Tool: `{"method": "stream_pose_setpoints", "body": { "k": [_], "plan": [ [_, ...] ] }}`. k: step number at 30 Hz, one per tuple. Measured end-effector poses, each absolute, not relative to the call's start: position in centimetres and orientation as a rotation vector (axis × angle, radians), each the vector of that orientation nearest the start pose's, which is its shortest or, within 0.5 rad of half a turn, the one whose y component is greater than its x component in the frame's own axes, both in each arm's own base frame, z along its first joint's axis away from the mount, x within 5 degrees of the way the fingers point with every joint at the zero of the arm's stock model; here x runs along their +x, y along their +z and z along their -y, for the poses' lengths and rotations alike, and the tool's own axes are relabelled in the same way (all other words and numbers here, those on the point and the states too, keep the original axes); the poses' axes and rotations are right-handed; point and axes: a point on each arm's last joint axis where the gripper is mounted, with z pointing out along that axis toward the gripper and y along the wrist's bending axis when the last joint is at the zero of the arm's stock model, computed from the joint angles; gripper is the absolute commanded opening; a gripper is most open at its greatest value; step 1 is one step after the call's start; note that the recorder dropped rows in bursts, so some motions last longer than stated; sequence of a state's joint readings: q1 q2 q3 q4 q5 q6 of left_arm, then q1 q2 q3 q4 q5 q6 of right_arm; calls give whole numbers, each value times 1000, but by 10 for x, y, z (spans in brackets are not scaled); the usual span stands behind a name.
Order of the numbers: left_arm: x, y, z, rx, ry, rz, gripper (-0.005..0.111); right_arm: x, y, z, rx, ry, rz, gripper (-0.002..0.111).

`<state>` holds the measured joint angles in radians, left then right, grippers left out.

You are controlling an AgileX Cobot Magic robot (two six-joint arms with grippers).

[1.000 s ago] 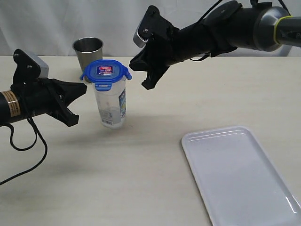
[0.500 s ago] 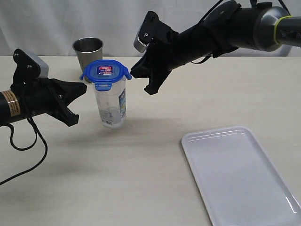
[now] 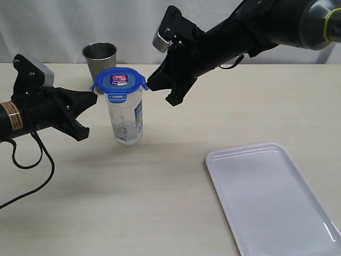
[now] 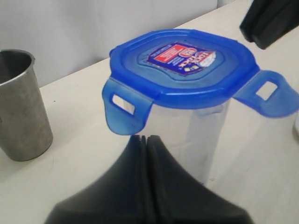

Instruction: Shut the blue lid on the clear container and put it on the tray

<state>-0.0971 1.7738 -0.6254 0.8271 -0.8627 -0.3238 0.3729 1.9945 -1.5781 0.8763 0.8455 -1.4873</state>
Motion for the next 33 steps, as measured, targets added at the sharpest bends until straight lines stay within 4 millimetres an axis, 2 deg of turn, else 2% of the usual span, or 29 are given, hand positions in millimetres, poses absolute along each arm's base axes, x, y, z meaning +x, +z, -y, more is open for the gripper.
{"method": "stream_pose_setpoints", "body": {
  "k": [9, 17, 26, 33],
  "plan": [
    [303, 156, 78, 696, -418, -1762, 0, 383, 243, -209, -1538, 641, -1854, 4],
    [303, 157, 77, 685, -411, -1762, 0, 384, 243, -209, -1532, 626, -1857, 4],
    [304, 157, 76, 666, -409, -1764, 0, 409, 249, -202, -1344, 339, -1814, 4],
    [304, 157, 76, 666, -409, -1764, 0, 421, 225, -208, -1338, 348, -1785, 4]
  ]
}}
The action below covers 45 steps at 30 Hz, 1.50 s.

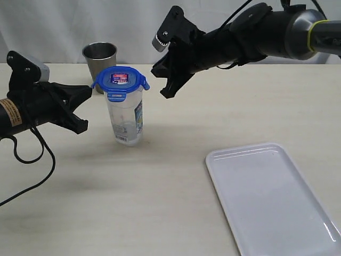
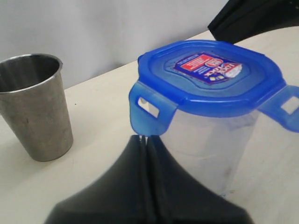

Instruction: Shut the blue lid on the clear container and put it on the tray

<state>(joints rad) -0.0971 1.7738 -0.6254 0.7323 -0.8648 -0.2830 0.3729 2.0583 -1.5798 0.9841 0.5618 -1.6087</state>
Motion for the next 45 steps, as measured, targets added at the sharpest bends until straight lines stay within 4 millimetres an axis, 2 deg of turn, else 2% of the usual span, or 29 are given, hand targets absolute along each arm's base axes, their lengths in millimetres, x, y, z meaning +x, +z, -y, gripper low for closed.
{"method": "stream_pose_setpoints", "body": {
  "k": [18, 34, 42, 45],
  "plan": [
    [304, 157, 76, 667, -407, -1766, 0, 410, 223, -213, -1442, 478, -1754, 4],
    [304, 157, 76, 667, -407, -1766, 0, 408, 218, -210, -1450, 467, -1834, 4],
    [304, 157, 76, 667, -407, -1766, 0, 400, 238, -209, -1456, 498, -1811, 4],
    [304, 157, 76, 667, -407, -1766, 0, 400, 238, -209, -1451, 503, -1817, 4]
  ]
}}
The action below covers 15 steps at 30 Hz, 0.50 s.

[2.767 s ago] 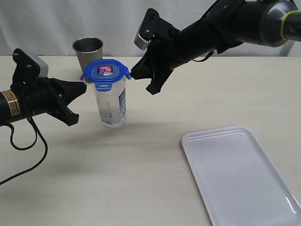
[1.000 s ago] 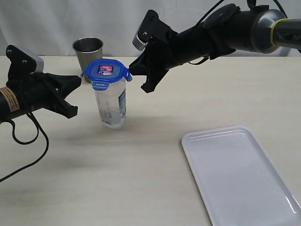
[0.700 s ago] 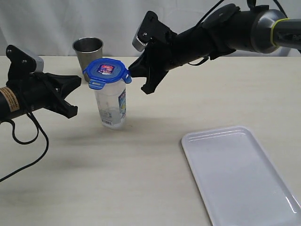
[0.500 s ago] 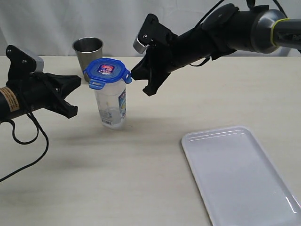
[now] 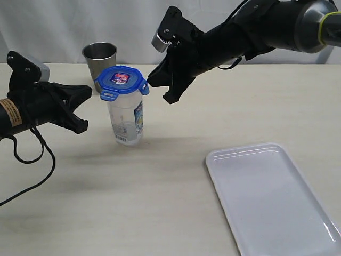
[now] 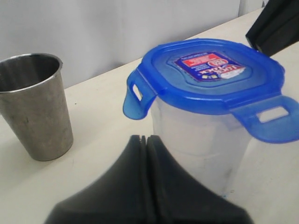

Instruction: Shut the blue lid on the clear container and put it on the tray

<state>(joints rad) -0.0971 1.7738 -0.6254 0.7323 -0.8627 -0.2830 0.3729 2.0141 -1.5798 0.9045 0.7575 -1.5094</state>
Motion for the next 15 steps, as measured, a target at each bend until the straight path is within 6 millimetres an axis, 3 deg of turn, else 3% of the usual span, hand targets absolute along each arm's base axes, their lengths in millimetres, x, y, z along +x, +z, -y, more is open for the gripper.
{"method": "stream_pose_setpoints", "body": {
  "k": [15],
  "plan": [
    [304, 157, 76, 667, -407, -1766, 0, 401, 238, -209, -1365, 530, -1888, 4]
  ]
}}
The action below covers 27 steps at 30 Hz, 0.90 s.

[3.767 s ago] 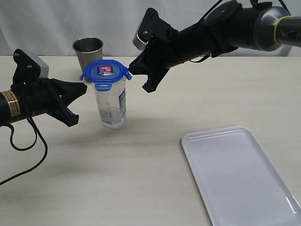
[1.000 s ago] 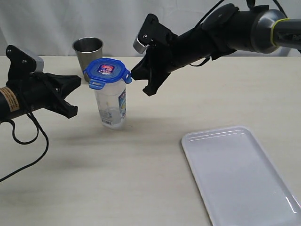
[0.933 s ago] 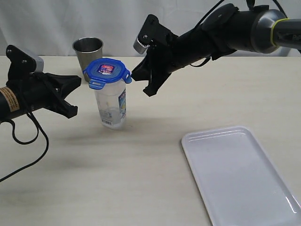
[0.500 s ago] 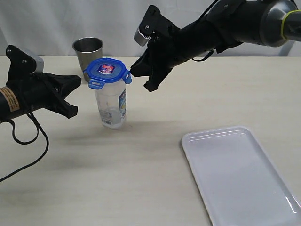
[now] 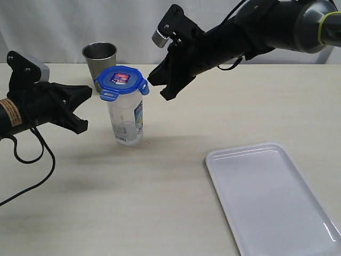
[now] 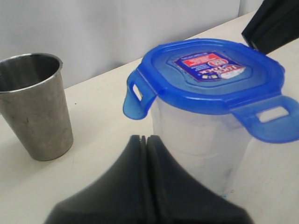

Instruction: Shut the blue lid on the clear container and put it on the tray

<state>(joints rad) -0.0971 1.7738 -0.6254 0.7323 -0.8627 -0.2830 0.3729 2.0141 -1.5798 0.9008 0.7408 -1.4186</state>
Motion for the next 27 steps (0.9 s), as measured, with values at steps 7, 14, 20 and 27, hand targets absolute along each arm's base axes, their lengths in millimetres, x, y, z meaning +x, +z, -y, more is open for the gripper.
{"method": "stream_pose_setpoints", "body": {
  "k": [7, 14, 20, 27],
  "plan": [
    [304, 157, 76, 667, -407, -1766, 0, 399, 234, -208, -1348, 547, -1917, 4],
    [304, 157, 76, 667, -407, -1766, 0, 400, 231, -208, -1325, 531, -1923, 4],
    [304, 157, 76, 667, -407, -1766, 0, 394, 231, -222, -1361, 524, -1886, 4],
    [304, 157, 76, 667, -407, -1766, 0, 394, 231, -225, -1354, 505, -1876, 4]
  ]
}}
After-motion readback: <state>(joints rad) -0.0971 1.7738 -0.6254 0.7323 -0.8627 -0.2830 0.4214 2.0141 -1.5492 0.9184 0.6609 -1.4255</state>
